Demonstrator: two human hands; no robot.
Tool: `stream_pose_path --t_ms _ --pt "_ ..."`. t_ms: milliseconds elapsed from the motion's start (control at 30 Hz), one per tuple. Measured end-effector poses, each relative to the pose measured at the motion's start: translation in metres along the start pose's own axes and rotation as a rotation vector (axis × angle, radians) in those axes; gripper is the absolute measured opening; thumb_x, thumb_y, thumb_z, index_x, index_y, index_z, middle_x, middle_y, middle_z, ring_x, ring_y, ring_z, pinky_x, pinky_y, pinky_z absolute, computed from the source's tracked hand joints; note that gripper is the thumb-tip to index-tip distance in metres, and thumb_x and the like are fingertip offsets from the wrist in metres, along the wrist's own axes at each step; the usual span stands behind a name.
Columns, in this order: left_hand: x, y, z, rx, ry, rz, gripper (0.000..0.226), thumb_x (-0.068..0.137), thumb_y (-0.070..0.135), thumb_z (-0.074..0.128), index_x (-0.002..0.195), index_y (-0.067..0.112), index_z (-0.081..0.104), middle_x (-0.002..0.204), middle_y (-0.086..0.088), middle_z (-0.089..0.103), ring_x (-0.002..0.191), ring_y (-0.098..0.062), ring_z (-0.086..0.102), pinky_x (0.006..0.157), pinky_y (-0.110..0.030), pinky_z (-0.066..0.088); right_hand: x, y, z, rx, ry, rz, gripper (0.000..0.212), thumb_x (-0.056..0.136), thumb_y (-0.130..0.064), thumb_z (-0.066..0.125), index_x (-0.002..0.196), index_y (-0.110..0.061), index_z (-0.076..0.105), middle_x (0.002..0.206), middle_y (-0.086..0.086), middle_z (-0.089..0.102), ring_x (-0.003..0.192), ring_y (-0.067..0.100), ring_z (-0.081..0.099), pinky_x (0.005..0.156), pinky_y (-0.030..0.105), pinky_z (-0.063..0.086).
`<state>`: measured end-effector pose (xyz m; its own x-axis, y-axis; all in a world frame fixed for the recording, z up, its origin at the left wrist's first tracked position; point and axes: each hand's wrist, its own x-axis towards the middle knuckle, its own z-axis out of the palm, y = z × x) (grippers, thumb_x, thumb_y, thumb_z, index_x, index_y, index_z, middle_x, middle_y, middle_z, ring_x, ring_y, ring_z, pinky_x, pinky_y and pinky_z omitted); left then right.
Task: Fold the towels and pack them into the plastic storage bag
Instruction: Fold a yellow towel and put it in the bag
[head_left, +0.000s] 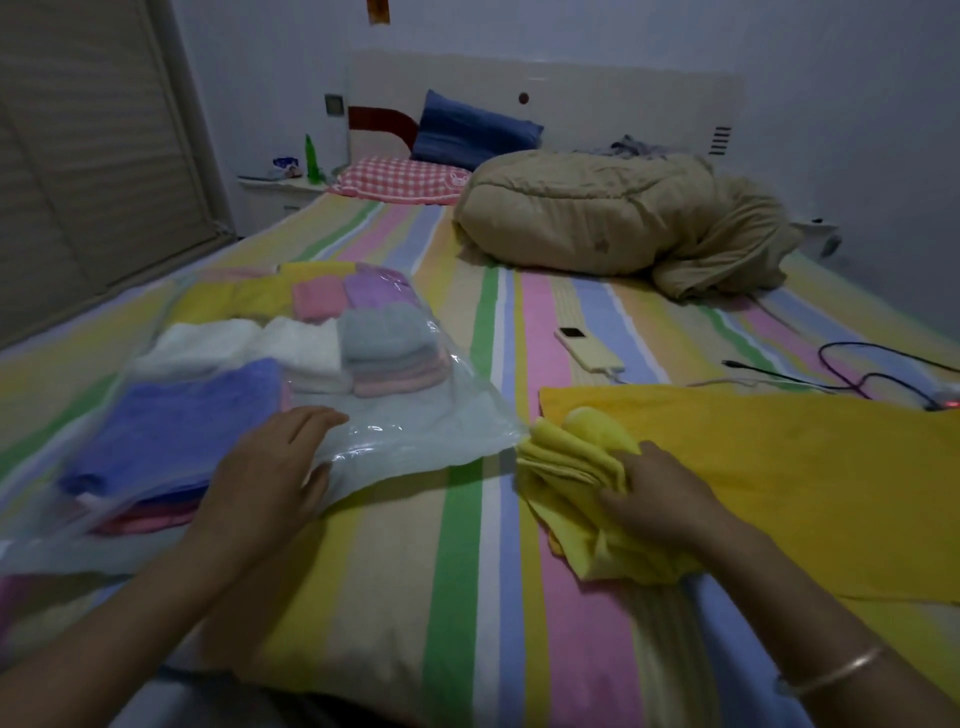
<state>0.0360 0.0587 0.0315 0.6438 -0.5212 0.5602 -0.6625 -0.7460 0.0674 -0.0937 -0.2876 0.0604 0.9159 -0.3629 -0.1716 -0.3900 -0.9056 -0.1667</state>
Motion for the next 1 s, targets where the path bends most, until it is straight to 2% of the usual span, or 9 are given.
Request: stream_pose_path --t_ms 100,167,267,333,400,500,667,867,1000 --pt "0.004 -0.001 -0.003 0.004 0.01 -0.014 0.04 0.075 0.022 0.055 0.114 0.017 0.061 0.107 -0.002 0.065 0.091 -0.028 0.063 0.065 -0.035 0.049 -0.005 -0.017 0.016 -0.2 0.087 0.024 0.049 0.092 -0.046 0.046 0.133 -0.019 0.041 0.149 0.015 0.024 0.133 0.034 0.028 0.097 0.044 0.039" --pt "0.005 -0.001 -0.007 0.013 0.014 -0.014 0.038 0.077 0.026 0.052 0.112 0.017 0.062 0.104 -0.002 0.065 0.088 -0.028 0.063 0.064 -0.034 0.049 -0.01 -0.029 0.024 -0.286 0.093 0.046 0.058 0.09 -0.053 0.045 0.134 -0.015 0.039 0.157 0.018 0.006 0.139 0.037 0.019 0.103 0.052 0.032" --pt "0.005 -0.004 -0.01 0.026 0.011 -0.024 0.038 0.077 0.027 0.051 0.111 0.017 0.063 0.103 -0.002 0.066 0.087 -0.028 0.064 0.063 -0.034 0.049 -0.014 -0.043 0.039 -0.367 0.102 0.088 0.088 0.077 -0.077 0.047 0.133 -0.01 0.042 0.157 0.024 0.002 0.137 0.041 0.021 0.101 0.058 0.029" --pt "0.002 -0.006 -0.012 0.039 0.008 -0.033 0.038 0.075 0.024 0.052 0.111 0.016 0.063 0.102 -0.003 0.066 0.085 -0.028 0.064 0.061 -0.033 0.048 -0.012 -0.047 0.048 -0.393 0.151 0.112 0.093 0.071 -0.08 0.051 0.131 -0.009 0.044 0.155 0.025 0.008 0.133 0.04 0.028 0.098 0.054 0.034" --pt "-0.002 -0.008 -0.013 0.049 0.008 -0.041 0.038 0.074 0.023 0.053 0.11 0.016 0.064 0.099 -0.003 0.066 0.082 -0.028 0.064 0.059 -0.031 0.046 -0.009 -0.046 0.05 -0.372 0.216 0.134 0.083 0.072 -0.076 0.056 0.126 -0.013 0.047 0.148 0.023 0.022 0.124 0.037 0.037 0.091 0.046 0.04" --pt "-0.007 -0.012 -0.016 0.034 0.02 -0.063 0.038 0.074 0.024 0.054 0.11 0.016 0.064 0.098 -0.003 0.066 0.082 -0.027 0.064 0.06 -0.032 0.047 -0.004 -0.041 0.045 -0.265 0.246 0.169 0.068 0.076 -0.069 0.059 0.119 -0.018 0.048 0.129 0.011 0.038 0.112 0.03 0.045 0.082 0.038 0.043" --pt "-0.013 -0.015 -0.017 0.001 0.027 -0.104 0.041 0.072 0.026 0.052 0.11 0.018 0.063 0.098 -0.003 0.066 0.084 -0.029 0.063 0.064 -0.036 0.05 0.002 -0.03 0.035 -0.132 0.205 0.184 0.064 0.079 -0.066 0.056 0.12 -0.018 0.048 0.126 0.01 0.042 0.113 0.032 0.05 0.083 0.039 0.044" --pt "-0.017 -0.022 -0.026 0.03 0.059 -0.114 0.037 0.071 0.024 0.055 0.108 0.017 0.063 0.097 -0.005 0.067 0.088 -0.03 0.063 0.063 -0.036 0.049 0.002 -0.018 0.031 -0.206 0.216 0.121 0.05 0.085 -0.058 0.057 0.116 -0.02 0.051 0.122 0.008 0.043 0.102 0.03 0.057 0.069 0.034 0.04" --pt "-0.02 -0.025 -0.027 0.014 0.077 -0.117 0.037 0.072 0.023 0.055 0.107 0.017 0.064 0.097 -0.005 0.067 0.09 -0.03 0.063 0.065 -0.037 0.049 0.004 -0.016 0.03 -0.136 0.234 0.11 0.042 0.084 -0.055 0.056 0.112 -0.025 0.056 0.113 0.006 0.048 0.096 0.03 0.059 0.069 0.034 0.044"
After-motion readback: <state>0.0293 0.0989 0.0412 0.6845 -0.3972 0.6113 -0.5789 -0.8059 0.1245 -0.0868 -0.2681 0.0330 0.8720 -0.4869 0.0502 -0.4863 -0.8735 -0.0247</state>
